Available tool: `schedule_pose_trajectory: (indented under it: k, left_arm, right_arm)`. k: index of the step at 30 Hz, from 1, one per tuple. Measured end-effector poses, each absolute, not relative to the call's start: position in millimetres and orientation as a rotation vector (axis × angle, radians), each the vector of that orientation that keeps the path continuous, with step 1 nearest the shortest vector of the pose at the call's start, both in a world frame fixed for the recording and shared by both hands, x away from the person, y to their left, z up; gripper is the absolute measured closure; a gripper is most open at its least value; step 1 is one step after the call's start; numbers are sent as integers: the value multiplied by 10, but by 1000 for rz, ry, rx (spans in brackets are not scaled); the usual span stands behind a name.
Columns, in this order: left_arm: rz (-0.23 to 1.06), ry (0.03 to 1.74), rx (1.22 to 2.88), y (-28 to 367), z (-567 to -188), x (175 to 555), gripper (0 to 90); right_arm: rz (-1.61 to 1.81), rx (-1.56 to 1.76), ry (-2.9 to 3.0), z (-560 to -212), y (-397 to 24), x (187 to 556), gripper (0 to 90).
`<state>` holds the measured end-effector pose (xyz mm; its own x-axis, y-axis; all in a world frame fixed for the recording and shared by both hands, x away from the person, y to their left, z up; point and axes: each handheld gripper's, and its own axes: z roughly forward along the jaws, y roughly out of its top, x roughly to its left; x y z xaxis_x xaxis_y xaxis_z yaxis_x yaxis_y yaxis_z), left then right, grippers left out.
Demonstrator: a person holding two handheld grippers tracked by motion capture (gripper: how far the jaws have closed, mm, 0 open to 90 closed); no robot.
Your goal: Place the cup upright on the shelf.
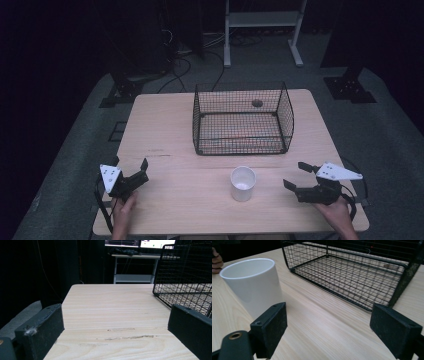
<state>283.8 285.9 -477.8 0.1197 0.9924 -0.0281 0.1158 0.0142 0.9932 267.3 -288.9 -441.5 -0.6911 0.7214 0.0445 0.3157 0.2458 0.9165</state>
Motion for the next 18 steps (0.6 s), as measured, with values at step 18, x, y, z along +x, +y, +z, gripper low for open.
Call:
schedule_pose_trajectory:
  k: [18]
  left_arm:
    - [1046, 1209, 1332, 2858, -4778, 2837, 0]
  right_arm:
    - [1461, 834, 2223, -4308, -2567, 2661, 132]
